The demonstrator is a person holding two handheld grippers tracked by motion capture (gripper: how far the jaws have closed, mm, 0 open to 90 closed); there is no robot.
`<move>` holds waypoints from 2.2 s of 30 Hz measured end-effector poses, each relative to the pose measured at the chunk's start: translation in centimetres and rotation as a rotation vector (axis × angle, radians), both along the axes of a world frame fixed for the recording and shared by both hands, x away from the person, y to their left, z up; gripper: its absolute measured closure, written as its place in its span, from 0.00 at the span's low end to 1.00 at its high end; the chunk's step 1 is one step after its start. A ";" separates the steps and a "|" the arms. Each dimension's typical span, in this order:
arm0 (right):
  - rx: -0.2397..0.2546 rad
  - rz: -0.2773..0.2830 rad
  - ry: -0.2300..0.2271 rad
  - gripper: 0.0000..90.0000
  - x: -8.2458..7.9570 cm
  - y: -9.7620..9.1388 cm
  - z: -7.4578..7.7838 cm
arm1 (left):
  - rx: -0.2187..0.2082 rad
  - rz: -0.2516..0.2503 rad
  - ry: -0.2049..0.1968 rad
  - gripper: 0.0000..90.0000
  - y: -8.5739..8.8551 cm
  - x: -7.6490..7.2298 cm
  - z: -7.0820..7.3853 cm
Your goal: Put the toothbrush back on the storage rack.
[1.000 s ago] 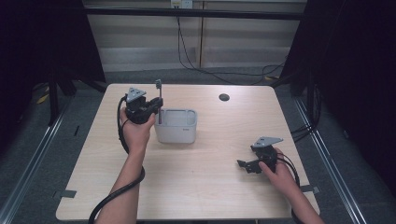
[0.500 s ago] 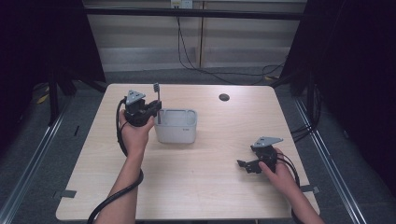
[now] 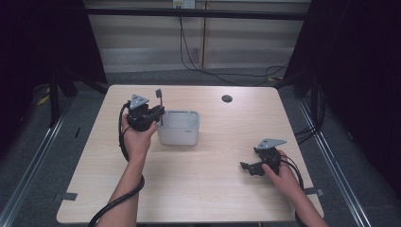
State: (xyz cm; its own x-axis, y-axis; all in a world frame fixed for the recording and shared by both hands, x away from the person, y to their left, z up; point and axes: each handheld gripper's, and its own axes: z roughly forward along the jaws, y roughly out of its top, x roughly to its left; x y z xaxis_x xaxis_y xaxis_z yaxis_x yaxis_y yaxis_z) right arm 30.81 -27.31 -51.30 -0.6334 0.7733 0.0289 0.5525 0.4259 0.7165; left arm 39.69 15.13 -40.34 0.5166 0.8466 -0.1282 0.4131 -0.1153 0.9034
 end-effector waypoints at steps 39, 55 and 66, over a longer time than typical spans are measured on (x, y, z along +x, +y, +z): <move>0.000 0.000 -0.001 0.11 0.0 0.0 0.0 | 0.071 -0.020 0.032 0.88 -0.1 -0.6 -1.1; 0.000 0.000 0.000 0.11 0.0 0.0 0.0 | 0.075 -0.024 0.035 0.87 -0.1 -0.7 -1.4; 0.000 0.000 0.000 0.11 0.0 0.0 0.0 | 0.070 -0.032 0.025 0.85 -0.1 -0.7 -1.1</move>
State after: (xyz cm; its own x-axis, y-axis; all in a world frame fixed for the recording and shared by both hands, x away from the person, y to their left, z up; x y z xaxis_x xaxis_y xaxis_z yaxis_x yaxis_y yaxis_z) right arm 30.81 -27.30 -51.30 -0.6331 0.7736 0.0282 0.5524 0.4259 0.7165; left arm 38.97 15.08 -41.47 0.5409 0.8370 -0.0827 0.4303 -0.1909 0.8823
